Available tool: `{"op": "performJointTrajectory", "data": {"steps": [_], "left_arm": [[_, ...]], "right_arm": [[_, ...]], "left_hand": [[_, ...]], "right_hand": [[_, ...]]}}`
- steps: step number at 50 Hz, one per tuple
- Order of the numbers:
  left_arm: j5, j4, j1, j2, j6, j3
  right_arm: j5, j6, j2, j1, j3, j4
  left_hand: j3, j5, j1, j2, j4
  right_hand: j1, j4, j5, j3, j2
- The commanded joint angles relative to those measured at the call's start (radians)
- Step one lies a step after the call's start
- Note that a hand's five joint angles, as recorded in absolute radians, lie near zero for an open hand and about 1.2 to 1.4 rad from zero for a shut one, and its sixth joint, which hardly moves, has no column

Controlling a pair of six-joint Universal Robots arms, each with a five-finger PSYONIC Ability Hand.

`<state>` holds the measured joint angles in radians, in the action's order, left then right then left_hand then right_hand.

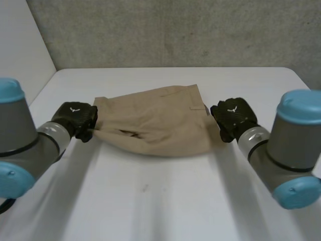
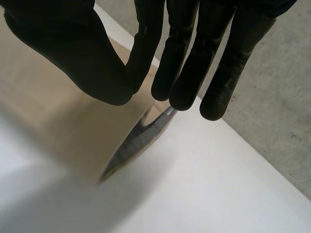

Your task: Fold the shorts.

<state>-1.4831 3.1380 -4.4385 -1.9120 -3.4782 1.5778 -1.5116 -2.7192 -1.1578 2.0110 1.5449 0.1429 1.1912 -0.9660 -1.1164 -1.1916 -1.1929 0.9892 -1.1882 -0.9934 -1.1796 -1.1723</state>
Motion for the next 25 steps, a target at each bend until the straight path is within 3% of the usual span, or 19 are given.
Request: {"op": "performJointTrajectory", "data": {"steps": [1,4,8,12,18,25], "left_arm": [[0.006,-0.237,0.002,0.171,-0.008,0.070],[0.006,-0.329,0.007,0.240,-0.021,0.123],[0.007,-0.378,0.010,0.304,-0.093,0.183],[0.006,-0.352,0.007,0.324,-0.134,0.229],[0.003,-0.221,0.007,0.301,-0.110,0.226],[-0.002,-0.141,0.011,0.223,0.007,0.146]], "right_arm": [[0.048,0.151,-0.099,-0.002,-0.029,-0.395],[0.051,0.271,-0.105,-0.006,-0.017,-0.586],[0.060,0.355,-0.131,-0.035,0.006,-0.692],[0.060,0.313,-0.138,-0.043,0.000,-0.544],[0.074,0.116,-0.132,-0.043,0.093,-0.205],[0.111,0.055,-0.054,-0.040,0.142,-0.115]], "left_hand": [[0.205,-0.256,-0.280,-0.205,-0.203],[0.205,-0.256,-0.280,-0.205,-0.203],[0.205,-0.256,-0.280,-0.205,-0.203],[0.205,-0.256,-0.280,-0.205,-0.203],[0.205,-0.256,-0.280,-0.205,-0.203],[0.205,-0.256,-0.280,-0.205,-0.203]], "right_hand": [[0.407,-0.208,-0.228,-0.217,-0.224],[0.407,-0.208,-0.228,-0.217,-0.224],[0.407,-0.208,-0.228,-0.217,-0.224],[0.367,-0.168,-0.189,-0.177,-0.184],[-0.360,0.559,0.539,0.551,0.544],[-0.420,0.619,0.598,0.610,0.603]]}}
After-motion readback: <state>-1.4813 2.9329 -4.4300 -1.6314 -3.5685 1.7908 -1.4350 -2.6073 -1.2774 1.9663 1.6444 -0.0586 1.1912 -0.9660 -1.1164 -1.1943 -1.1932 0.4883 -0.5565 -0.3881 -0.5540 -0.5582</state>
